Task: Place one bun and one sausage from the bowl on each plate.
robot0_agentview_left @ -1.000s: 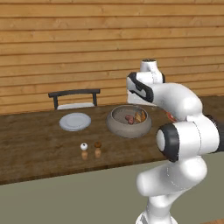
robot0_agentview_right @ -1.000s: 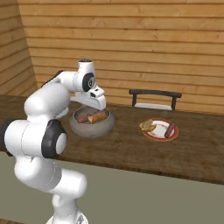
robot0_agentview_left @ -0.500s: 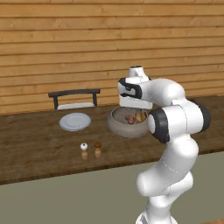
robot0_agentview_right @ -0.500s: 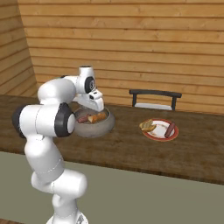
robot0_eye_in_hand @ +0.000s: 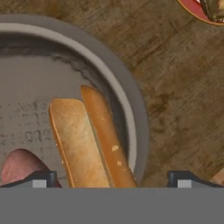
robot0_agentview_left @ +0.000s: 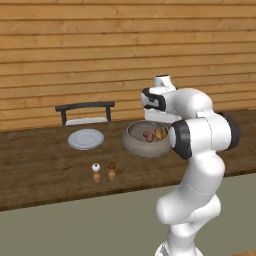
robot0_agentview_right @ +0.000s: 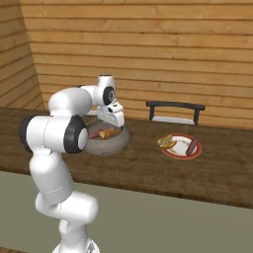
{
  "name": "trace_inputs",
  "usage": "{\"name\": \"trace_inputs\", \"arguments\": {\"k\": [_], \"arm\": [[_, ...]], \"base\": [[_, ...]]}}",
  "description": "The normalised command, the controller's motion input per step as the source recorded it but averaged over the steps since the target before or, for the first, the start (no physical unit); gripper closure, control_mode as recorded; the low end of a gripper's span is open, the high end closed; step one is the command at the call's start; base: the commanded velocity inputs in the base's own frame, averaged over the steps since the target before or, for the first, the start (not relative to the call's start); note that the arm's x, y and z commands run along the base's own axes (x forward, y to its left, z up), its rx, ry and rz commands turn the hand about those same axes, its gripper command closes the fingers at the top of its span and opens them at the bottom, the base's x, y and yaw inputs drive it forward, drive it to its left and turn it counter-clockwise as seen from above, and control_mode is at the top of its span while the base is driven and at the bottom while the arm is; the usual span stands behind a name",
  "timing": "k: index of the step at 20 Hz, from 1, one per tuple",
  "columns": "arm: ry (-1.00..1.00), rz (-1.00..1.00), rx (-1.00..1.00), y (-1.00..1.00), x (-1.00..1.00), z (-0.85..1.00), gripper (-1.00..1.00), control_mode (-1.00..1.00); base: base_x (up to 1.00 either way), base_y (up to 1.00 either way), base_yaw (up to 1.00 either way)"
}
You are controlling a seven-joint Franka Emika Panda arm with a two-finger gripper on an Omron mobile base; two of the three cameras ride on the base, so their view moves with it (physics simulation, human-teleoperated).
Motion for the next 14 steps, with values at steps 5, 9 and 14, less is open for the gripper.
{"name": "trace_inputs", "arguments": {"k": [5,9,14], "arm": [[0.00,0.00,0.00,0.03,0.04,-0.41,-1.00,-1.00],[-0.01,0.00,0.01,0.04,0.01,-0.34,-1.00,-1.00],[0.00,0.03,0.01,0.31,0.09,-0.27,-1.00,-1.00]], "base": [[0.00,0.00,0.00],[0.00,0.00,0.00],[0.00,0.00,0.00]]}}
